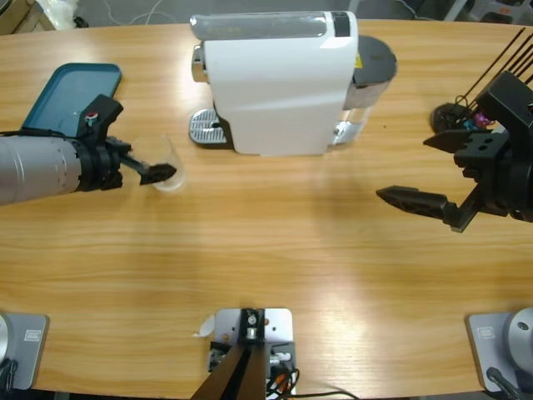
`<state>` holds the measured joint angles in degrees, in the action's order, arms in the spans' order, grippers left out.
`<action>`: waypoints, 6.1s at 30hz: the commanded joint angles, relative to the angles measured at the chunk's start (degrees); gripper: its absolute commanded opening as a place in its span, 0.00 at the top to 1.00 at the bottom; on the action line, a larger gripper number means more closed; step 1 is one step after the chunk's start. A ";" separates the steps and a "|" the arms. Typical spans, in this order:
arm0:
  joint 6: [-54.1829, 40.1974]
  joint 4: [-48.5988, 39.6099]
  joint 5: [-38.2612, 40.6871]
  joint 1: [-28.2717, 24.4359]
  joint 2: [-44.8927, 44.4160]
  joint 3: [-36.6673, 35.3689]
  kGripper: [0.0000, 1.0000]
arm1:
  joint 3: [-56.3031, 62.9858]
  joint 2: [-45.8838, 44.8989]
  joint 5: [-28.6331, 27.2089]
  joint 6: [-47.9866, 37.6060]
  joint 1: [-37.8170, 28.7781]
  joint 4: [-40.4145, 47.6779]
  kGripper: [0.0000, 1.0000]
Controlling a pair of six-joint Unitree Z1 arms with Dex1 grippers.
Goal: Pour coffee
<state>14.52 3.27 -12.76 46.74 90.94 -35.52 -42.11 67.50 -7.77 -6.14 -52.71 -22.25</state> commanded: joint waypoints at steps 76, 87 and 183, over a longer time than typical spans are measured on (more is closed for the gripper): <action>-18.58 -6.16 20.34 -10.95 9.61 -19.44 0.00 | 2.82 0.21 0.72 -0.71 0.59 2.03 0.00; -17.84 -7.86 20.81 -15.00 4.92 -14.08 0.00 | 2.82 0.31 0.74 -0.64 0.59 2.12 0.00; -8.80 -22.35 13.19 -13.22 -31.17 -1.92 0.03 | -45.10 24.68 2.00 14.53 16.04 -22.35 1.00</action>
<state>6.40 -19.87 -0.08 32.87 61.10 -39.60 -79.53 83.03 -7.77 7.21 -41.33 -39.93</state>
